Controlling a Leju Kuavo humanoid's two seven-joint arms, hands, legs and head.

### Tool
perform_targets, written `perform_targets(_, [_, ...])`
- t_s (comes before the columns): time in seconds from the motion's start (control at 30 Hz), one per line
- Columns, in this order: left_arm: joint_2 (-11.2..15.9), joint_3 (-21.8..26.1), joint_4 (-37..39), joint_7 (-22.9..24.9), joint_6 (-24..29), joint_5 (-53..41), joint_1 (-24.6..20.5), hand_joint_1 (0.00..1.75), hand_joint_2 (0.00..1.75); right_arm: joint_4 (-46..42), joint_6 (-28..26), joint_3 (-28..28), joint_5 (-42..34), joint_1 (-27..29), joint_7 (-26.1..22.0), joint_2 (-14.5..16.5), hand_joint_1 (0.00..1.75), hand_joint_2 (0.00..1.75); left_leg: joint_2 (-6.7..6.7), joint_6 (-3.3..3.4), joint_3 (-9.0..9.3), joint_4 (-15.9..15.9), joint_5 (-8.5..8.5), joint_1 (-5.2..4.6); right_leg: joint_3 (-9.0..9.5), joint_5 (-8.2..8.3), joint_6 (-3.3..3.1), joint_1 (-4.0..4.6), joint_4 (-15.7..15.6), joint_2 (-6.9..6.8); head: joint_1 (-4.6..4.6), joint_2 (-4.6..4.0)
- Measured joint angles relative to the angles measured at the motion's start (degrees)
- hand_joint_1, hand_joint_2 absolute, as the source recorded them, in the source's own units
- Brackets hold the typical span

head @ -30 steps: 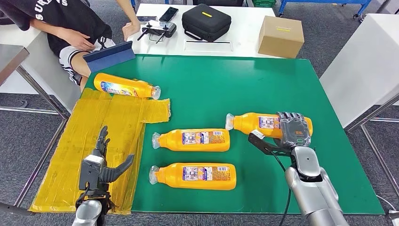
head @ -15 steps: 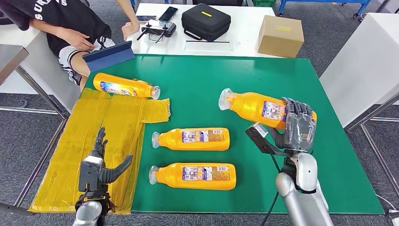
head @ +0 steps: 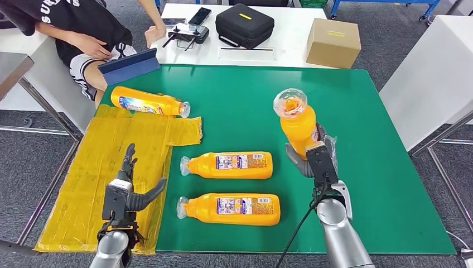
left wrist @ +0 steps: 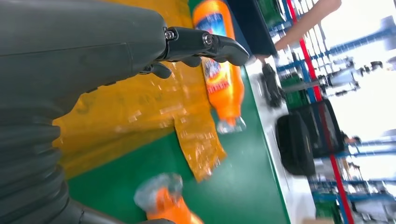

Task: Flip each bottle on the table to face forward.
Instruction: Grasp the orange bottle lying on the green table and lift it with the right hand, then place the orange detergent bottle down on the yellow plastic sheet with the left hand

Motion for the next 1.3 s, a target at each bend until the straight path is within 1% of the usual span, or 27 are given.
perform_targets(0.17, [0.02,-3.42,-2.13,0.75,-1.99,0.27,-1.06,0.00,1.75,7.23,3.29,3.68,-2.10,-3.34,-2.47,2.55,1.75,1.75,0.03,-0.03,-0.04,0.00,0.02,0.03,-0.05,0.00,0.00,0.01,0.01,0.01,-0.01,0.00])
perform_targets(0.3, [0.07,-6.91,-4.54,2.20,-3.65,0.57,-2.70,0.00,1.75,13.58,4.55,7.63,-3.41,-6.96,-4.96,4.74,1.75,1.75,0.01,-0.09,-0.04,0.00,0.07,0.07,-0.05,0.01,-0.01,0.02,0.03,0.00,-0.01,0.00])
perform_targets(0.4, [0.16,-9.25,-5.73,2.87,-4.14,0.78,-4.01,0.00,1.75,17.00,4.79,10.01,-4.03,-8.78,-5.88,6.16,1.75,1.75,0.00,-0.11,-0.04,0.00,0.09,0.07,-0.05,0.01,-0.01,0.02,0.05,-0.01,-0.01,0.00])
perform_targets(0.67, [0.65,-11.92,-6.97,3.50,-4.78,1.56,-5.00,0.00,1.75,20.97,4.99,12.87,-4.44,-10.79,-7.07,7.31,1.75,1.75,-0.01,-0.11,-0.08,0.00,0.08,0.06,-0.07,0.01,-0.01,0.01,0.04,0.00,0.00,0.00])
perform_targets(0.77, [0.79,-13.34,-7.62,5.08,-5.81,2.41,-5.80,0.00,1.75,22.22,3.66,14.92,-3.62,-11.88,-8.90,8.21,1.75,1.75,0.00,-0.11,-0.10,0.00,0.08,0.06,-0.11,0.01,-0.01,0.02,0.04,0.00,0.00,0.00])
perform_targets(0.93, [1.05,-15.02,-8.23,7.07,-6.80,3.39,-7.32,0.00,1.75,23.15,-0.55,18.23,-2.67,-13.33,-12.09,9.79,1.75,1.75,0.00,-0.12,-0.09,0.00,0.09,0.08,-0.13,0.01,-0.01,0.03,0.06,-0.01,0.00,0.00])
perform_targets(1.1, [1.41,-15.79,-8.12,7.52,-7.18,3.94,-8.61,0.00,1.75,23.17,-2.62,20.66,-2.79,-13.62,-13.15,10.44,1.75,1.75,0.01,-0.13,-0.10,0.00,0.09,0.08,-0.13,0.01,-0.01,0.02,0.07,0.00,0.01,0.00])
perform_targets(1.3, [1.62,-16.81,-7.38,7.60,-7.28,4.70,-9.64,0.00,1.75,23.17,-3.38,22.81,-3.22,-14.60,-13.38,11.42,1.75,1.75,0.00,-0.13,-0.11,0.01,0.09,0.08,-0.14,0.01,-0.01,0.02,0.07,0.00,0.01,0.00])
